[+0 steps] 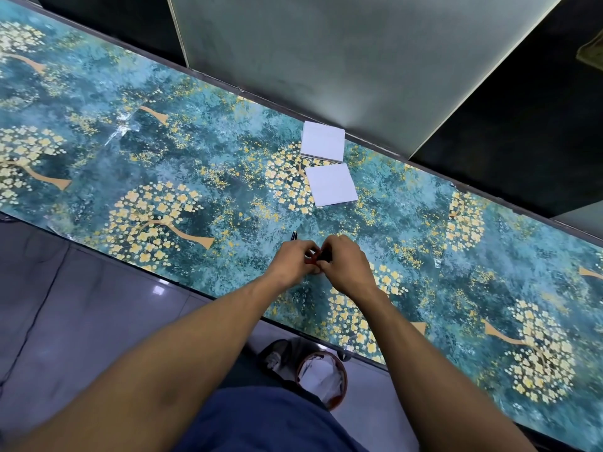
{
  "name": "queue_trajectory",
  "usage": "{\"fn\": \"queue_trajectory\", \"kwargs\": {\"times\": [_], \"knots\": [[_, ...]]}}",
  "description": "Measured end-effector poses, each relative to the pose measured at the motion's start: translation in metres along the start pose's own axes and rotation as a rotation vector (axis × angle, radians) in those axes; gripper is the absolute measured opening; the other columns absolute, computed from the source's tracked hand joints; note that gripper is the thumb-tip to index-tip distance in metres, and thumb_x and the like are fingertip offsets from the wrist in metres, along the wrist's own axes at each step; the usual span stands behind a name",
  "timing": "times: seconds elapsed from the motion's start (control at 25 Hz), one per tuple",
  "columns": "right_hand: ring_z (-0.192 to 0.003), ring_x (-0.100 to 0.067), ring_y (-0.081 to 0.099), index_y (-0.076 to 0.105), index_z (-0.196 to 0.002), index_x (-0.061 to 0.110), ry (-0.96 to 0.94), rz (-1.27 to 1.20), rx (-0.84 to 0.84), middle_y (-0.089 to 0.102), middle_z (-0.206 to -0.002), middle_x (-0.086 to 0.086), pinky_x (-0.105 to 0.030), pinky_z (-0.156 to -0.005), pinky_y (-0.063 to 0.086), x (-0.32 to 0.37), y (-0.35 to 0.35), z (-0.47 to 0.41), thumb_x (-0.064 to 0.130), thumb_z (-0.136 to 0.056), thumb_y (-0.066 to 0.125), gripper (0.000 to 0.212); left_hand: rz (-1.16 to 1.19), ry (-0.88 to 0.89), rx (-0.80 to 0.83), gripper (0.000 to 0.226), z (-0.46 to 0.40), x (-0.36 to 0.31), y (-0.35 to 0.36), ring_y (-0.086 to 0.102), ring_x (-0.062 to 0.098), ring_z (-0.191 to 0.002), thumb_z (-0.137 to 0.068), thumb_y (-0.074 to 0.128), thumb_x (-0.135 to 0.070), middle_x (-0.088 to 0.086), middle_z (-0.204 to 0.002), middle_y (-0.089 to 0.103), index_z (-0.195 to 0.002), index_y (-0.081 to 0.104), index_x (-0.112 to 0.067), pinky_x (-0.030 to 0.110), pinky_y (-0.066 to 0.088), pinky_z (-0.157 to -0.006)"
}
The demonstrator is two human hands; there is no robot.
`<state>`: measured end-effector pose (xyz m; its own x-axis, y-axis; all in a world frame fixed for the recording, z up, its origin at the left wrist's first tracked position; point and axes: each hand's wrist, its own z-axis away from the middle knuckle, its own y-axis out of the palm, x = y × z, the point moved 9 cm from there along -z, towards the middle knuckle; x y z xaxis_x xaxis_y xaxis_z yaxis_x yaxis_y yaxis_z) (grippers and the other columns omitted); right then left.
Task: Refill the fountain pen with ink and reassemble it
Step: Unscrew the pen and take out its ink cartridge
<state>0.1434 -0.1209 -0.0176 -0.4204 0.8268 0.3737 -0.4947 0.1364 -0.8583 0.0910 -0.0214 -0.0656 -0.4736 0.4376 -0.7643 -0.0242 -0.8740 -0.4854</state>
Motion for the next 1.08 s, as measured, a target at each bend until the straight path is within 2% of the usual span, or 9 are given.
{"fn": "queue_trajectory", "kwargs": {"times": [0.16,0.24,0.32,0.36,0.44,0.6,0.76,0.88,1.08], "knots": [[-0.098,-0.023,0.06,0.066,-0.104,0.02,-0.052,-0.166,0.08,0.06,-0.107,-0.003,-0.042,-0.085,0.052,-0.003,0.001,-0.004,0.01,-0.084,0.072,0.023,-0.01,0.001,0.005,0.037,0.0,-0.001,0.0,0.068,0.018,-0.092,-0.076,0.081,-0.011,0.002,-0.104,0.071,-0.11,0.07,-0.017,0.034,0.054,-0.088],[-0.099,-0.02,0.06,0.064,-0.108,0.022,-0.037,-0.178,0.082,0.06,-0.109,0.0,-0.041,-0.084,0.053,-0.003,0.002,-0.003,0.023,-0.083,0.076,0.028,-0.006,0.002,0.0,0.036,0.001,-0.001,-0.001,0.068,0.017,-0.09,-0.078,0.079,-0.009,0.002,-0.104,0.071,-0.112,0.07,-0.016,0.034,0.056,-0.087],[-0.092,-0.019,0.057,0.057,-0.106,0.022,0.029,-0.052,0.025,0.055,-0.104,0.002,-0.04,-0.077,0.052,-0.007,0.001,-0.002,0.043,-0.083,0.075,0.036,-0.009,-0.002,-0.008,0.035,0.001,-0.001,-0.001,0.068,0.016,-0.087,-0.08,0.076,-0.006,0.004,-0.105,0.072,-0.114,0.07,-0.015,0.032,0.058,-0.084],[-0.087,-0.021,0.056,0.055,-0.101,0.021,0.058,0.013,-0.014,0.054,-0.1,0.002,-0.04,-0.073,0.051,-0.008,-0.001,-0.001,0.047,-0.084,0.073,0.036,-0.01,0.0,-0.014,0.034,0.0,0.0,-0.001,0.068,0.016,-0.086,-0.08,0.076,-0.005,0.004,-0.105,0.072,-0.113,0.07,-0.015,0.033,0.058,-0.083],[-0.082,-0.023,0.056,0.053,-0.093,0.019,0.053,0.049,-0.054,0.056,-0.094,-0.001,-0.041,-0.069,0.05,-0.005,-0.004,-0.001,0.042,-0.086,0.072,0.031,0.002,-0.004,-0.01,0.034,0.0,0.001,0.0,0.069,0.016,-0.087,-0.079,0.077,-0.006,0.004,-0.104,0.073,-0.112,0.07,-0.015,0.035,0.058,-0.084],[-0.086,-0.018,0.059,0.062,-0.093,0.02,-0.085,-0.066,-0.011,0.059,-0.095,0.002,-0.038,-0.077,0.052,0.002,-0.01,-0.002,0.023,-0.084,0.077,0.017,0.019,-0.022,0.0,0.039,0.0,0.002,0.002,0.069,0.015,-0.089,-0.075,0.083,-0.012,0.001,-0.102,0.072,-0.111,0.071,-0.017,0.034,0.056,-0.088],[-0.084,-0.013,0.062,0.067,-0.093,0.02,0.015,-0.261,-0.149,0.066,-0.093,0.003,-0.034,-0.08,0.053,-0.028,-0.026,-0.003,0.014,-0.081,0.076,0.016,-0.01,-0.034,-0.031,0.044,0.0,0.003,0.0,0.068,0.016,-0.093,-0.073,0.084,-0.014,0.002,-0.107,0.071,-0.114,0.07,-0.019,0.033,0.055,-0.092],[-0.087,-0.02,0.061,0.063,-0.097,0.022,0.131,-0.135,-0.157,0.063,-0.098,0.0,-0.04,-0.078,0.053,-0.055,-0.018,0.0,0.016,-0.084,0.07,0.016,-0.052,-0.037,-0.041,0.047,0.002,0.001,0.001,0.067,0.016,-0.098,-0.075,0.083,-0.015,0.002,-0.112,0.071,-0.119,0.068,-0.021,0.034,0.053,-0.096],[-0.09,-0.026,0.056,0.057,-0.101,0.021,0.186,0.066,-0.016,0.058,-0.106,-0.006,-0.037,-0.07,0.047,-0.068,0.018,0.008,0.018,-0.088,0.066,0.016,-0.076,-0.056,-0.066,0.049,0.004,0.002,0.003,0.067,0.017,-0.102,-0.076,0.082,-0.017,0.002,-0.116,0.07,-0.122,0.067,-0.023,0.037,0.052,-0.099]]}}
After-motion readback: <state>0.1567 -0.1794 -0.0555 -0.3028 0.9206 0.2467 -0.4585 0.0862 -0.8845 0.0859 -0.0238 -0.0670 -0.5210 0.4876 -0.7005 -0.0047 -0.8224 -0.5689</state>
